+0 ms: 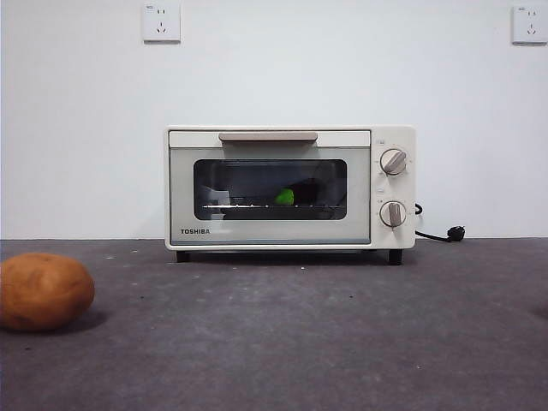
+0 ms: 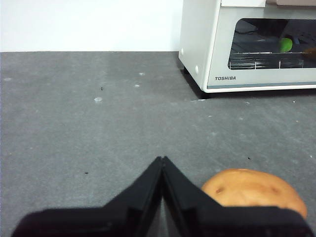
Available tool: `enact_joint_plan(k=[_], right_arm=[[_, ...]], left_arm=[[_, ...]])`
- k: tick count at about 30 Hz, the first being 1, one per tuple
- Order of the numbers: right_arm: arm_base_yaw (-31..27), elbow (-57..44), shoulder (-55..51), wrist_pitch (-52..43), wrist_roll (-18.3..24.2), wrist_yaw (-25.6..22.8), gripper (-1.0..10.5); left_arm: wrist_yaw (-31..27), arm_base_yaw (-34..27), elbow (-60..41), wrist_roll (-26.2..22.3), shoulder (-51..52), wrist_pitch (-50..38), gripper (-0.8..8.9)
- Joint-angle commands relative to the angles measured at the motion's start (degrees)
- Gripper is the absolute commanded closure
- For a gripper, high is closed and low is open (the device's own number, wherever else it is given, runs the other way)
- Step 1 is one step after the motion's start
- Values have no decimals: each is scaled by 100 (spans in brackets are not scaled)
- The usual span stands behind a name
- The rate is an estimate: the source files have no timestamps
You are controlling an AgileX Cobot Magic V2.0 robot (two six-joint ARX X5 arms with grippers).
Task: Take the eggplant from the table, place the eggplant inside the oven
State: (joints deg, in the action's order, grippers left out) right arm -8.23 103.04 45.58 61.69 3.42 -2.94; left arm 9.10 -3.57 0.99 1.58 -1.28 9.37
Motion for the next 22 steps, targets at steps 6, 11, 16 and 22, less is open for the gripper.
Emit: enact_joint_plan(k=[6,11,16,22], right_arm=[[17,-2562,-1484,-1436,109,651,946],[275,-4828,-2402,-2691,109,664,946],[573,-6671,-3034,-3991,109,664,946],[831,-8494,-3783,-5600,109,660,946]], left_arm=[[-13,-15,-55,44,2,-37,817],[-13,-15,-55,44,2,-37,817],[-13,-15,-55,44,2,-37,817],[-13,-15,-55,44,2,-37,817]])
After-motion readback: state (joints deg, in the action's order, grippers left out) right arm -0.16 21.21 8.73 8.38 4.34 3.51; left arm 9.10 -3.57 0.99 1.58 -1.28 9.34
